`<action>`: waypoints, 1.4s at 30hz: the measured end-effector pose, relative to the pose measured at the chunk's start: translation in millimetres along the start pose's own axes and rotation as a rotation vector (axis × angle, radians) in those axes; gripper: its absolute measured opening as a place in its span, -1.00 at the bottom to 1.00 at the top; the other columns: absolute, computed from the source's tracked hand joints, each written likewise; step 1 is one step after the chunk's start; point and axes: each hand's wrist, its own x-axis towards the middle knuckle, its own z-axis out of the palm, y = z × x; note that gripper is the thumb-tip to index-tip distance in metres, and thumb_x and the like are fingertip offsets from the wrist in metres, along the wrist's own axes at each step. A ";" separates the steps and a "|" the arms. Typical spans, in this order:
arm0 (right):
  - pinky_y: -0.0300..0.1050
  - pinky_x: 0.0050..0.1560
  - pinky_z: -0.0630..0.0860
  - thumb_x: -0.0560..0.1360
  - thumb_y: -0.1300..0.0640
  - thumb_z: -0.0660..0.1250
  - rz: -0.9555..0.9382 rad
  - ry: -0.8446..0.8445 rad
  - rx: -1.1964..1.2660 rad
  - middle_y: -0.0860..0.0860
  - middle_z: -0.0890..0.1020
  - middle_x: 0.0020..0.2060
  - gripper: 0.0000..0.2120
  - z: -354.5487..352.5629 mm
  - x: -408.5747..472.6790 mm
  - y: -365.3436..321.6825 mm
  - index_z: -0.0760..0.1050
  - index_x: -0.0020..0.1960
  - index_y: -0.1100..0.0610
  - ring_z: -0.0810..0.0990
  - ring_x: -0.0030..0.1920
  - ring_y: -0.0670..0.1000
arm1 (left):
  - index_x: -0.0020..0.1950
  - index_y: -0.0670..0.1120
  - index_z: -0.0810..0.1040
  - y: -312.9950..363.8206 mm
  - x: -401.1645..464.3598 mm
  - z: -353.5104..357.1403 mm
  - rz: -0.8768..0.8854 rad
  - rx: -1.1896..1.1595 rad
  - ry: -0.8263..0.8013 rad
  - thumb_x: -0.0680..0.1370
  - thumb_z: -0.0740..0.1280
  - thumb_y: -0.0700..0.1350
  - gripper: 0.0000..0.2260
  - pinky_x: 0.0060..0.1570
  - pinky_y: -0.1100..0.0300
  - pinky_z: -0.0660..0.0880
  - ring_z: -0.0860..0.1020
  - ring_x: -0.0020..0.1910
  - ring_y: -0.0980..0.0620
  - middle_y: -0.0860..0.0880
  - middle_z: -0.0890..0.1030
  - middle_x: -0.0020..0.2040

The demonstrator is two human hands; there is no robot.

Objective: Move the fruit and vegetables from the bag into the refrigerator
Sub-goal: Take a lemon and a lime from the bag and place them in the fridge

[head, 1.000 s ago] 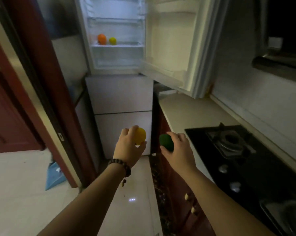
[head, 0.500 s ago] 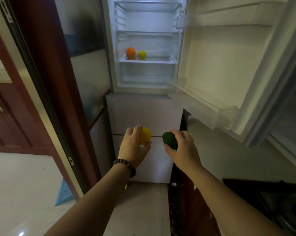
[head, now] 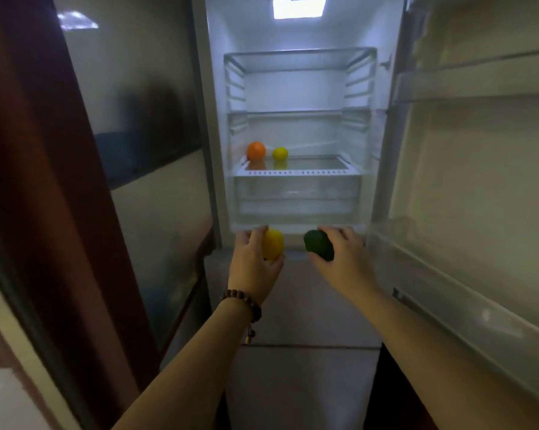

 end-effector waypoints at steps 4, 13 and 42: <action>-0.09 0.03 0.46 0.43 0.00 0.40 0.007 0.025 0.004 0.07 0.43 0.10 -0.48 24.1 74.8 7.2 0.37 0.34 0.05 0.44 0.08 0.07 | 0.40 -0.07 0.34 -21.0 85.2 8.9 0.012 -0.010 0.032 0.43 0.46 -0.06 -0.43 0.15 0.21 0.38 0.42 0.12 -0.01 -0.09 0.32 0.23; -0.10 0.04 0.42 0.43 0.01 0.38 -0.052 0.079 0.021 0.07 0.44 0.10 -0.50 86.9 258.8 44.6 0.37 0.32 0.05 0.44 0.09 0.07 | 0.37 -0.09 0.35 -68.4 255.1 61.7 0.170 0.027 0.170 0.40 0.48 -0.09 -0.41 0.12 0.14 0.42 0.45 0.14 -0.06 -0.13 0.43 0.20; -0.06 0.20 0.41 0.42 0.10 0.43 -0.055 -0.351 -0.089 0.07 0.41 0.15 -0.45 222.9 553.3 174.1 0.37 0.37 -0.03 0.44 0.15 0.10 | 0.17 -0.01 0.52 -161.6 550.7 198.0 0.049 0.445 -0.063 0.47 0.39 0.03 -0.69 0.06 0.10 0.45 0.47 0.07 -0.04 -0.04 0.50 0.12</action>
